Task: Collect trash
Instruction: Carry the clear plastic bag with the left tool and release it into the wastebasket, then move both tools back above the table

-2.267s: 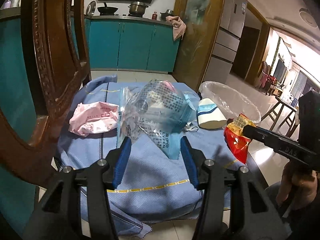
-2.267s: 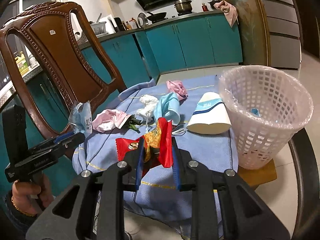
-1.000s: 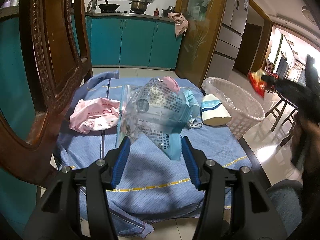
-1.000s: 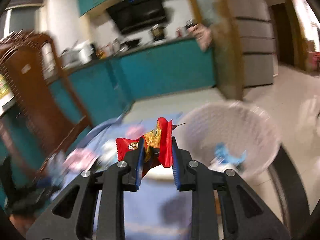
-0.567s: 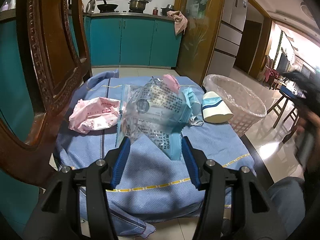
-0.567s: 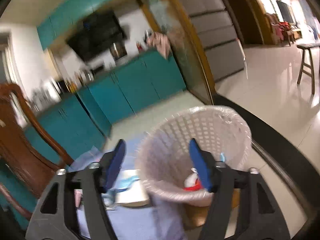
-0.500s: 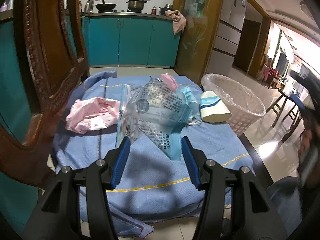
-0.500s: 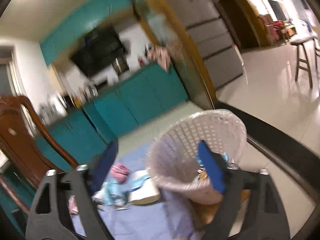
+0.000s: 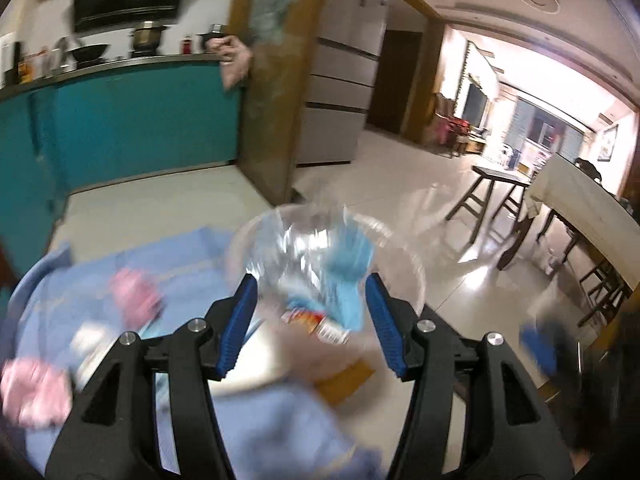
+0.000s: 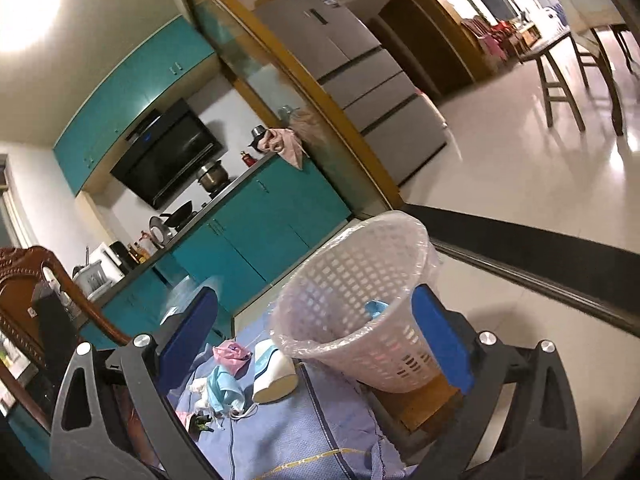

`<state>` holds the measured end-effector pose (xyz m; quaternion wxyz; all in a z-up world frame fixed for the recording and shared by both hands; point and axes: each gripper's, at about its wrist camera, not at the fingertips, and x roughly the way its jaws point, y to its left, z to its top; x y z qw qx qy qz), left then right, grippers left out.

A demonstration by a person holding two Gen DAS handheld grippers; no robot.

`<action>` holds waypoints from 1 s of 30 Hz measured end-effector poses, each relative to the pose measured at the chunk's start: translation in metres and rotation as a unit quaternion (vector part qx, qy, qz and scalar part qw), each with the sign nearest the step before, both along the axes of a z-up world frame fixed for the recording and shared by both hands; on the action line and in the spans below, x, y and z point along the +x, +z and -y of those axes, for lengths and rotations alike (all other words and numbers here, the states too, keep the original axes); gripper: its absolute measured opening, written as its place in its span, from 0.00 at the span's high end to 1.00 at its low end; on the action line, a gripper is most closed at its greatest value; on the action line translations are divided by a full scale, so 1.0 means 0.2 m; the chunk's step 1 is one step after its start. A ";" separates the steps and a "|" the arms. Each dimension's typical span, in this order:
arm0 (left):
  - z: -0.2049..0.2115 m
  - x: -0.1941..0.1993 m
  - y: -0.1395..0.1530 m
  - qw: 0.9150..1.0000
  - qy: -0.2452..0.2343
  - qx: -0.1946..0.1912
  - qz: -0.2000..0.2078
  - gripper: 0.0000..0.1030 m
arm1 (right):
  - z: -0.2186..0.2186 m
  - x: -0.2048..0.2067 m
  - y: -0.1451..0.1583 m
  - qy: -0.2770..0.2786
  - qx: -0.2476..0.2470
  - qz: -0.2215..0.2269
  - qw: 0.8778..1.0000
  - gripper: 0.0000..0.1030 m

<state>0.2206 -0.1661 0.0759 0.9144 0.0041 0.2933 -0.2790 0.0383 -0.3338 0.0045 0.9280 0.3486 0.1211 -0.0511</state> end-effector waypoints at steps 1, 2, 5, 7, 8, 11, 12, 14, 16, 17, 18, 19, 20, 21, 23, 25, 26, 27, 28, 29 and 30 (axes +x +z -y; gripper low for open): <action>0.08 0.08 0.00 1.000 -0.008 0.002 -0.001 0.23 | -0.01 0.00 0.01 0.000 -0.004 0.000 1.000 0.07; 0.13 0.14 -0.01 1.000 -0.012 0.007 -0.008 0.12 | -0.01 0.00 0.01 0.001 -0.009 0.001 1.000 0.07; 0.13 0.23 -0.10 0.998 0.025 0.038 -0.031 0.08 | -0.03 0.01 0.03 0.013 -0.021 -0.002 1.000 0.07; 0.00 0.16 -0.12 0.999 0.030 0.020 -0.035 0.08 | -0.06 0.04 0.03 0.028 -0.029 -0.004 0.999 0.07; -0.07 0.12 -0.12 0.999 0.038 0.022 -0.032 0.08 | -0.08 0.06 0.03 0.036 -0.033 -0.007 0.999 0.07; -0.38 -0.12 -0.13 0.996 0.083 0.030 0.000 0.05 | -0.16 0.11 0.04 0.076 -0.061 -0.019 0.995 0.07; -0.46 -0.20 -0.13 0.995 0.098 0.034 0.009 0.03 | -0.20 0.13 0.05 0.094 -0.075 -0.024 0.992 0.07; -0.66 -0.38 -0.15 0.989 0.140 0.045 0.030 0.03 | -0.34 0.16 0.07 0.137 -0.121 -0.030 0.983 0.07; -0.82 -0.53 -0.18 0.983 0.176 0.041 0.030 0.03 | -0.48 0.17 0.08 0.178 -0.167 -0.031 0.969 0.07; -0.90 -0.60 -0.20 0.981 0.191 0.034 0.027 0.03 | -0.53 0.16 0.09 0.192 -0.186 -0.031 0.963 0.07; -0.95 -0.63 -0.22 0.978 0.203 0.028 0.022 0.03 | -0.59 0.15 0.09 0.207 -0.205 -0.028 0.956 0.07; -1.01 -0.68 -0.25 0.975 0.223 0.022 0.010 0.03 | -0.62 0.14 0.10 0.217 -0.216 -0.026 0.952 0.07; -1.05 -0.71 -0.28 0.972 0.233 0.020 -0.003 0.03 | -0.67 0.14 0.09 0.230 -0.230 -0.027 0.945 0.07; -1.08 -0.73 -0.30 0.971 0.238 0.020 -0.016 0.03 | -0.70 0.14 0.09 0.237 -0.237 -0.029 0.942 0.07; -1.08 -0.78 -0.34 0.968 0.245 0.035 -0.028 0.03 | -0.76 0.14 0.09 0.238 -0.260 -0.032 0.935 0.07; -1.07 -0.81 -0.36 0.968 0.246 0.050 -0.027 0.03 | -0.79 0.13 0.09 0.236 -0.273 -0.032 0.932 0.07; -1.06 -0.81 -0.36 0.968 0.245 0.057 -0.025 0.03 | -0.79 0.12 0.09 0.233 -0.278 -0.032 0.931 0.07; -1.06 -0.81 -0.36 0.968 0.244 0.060 -0.022 0.03 | -0.80 0.12 0.09 0.232 -0.280 -0.032 0.931 0.07; -1.07 -0.81 -0.35 0.968 0.242 0.059 -0.020 0.03 | -0.80 0.12 0.08 0.232 -0.279 -0.033 0.931 0.07; -1.08 -0.81 -0.35 0.969 0.241 0.055 -0.020 0.03 | -0.80 0.12 0.08 0.231 -0.277 -0.035 0.932 0.07; -1.08 -0.80 -0.35 0.969 0.241 0.052 -0.020 0.03 | -0.80 0.13 0.08 0.232 -0.274 -0.037 0.933 0.07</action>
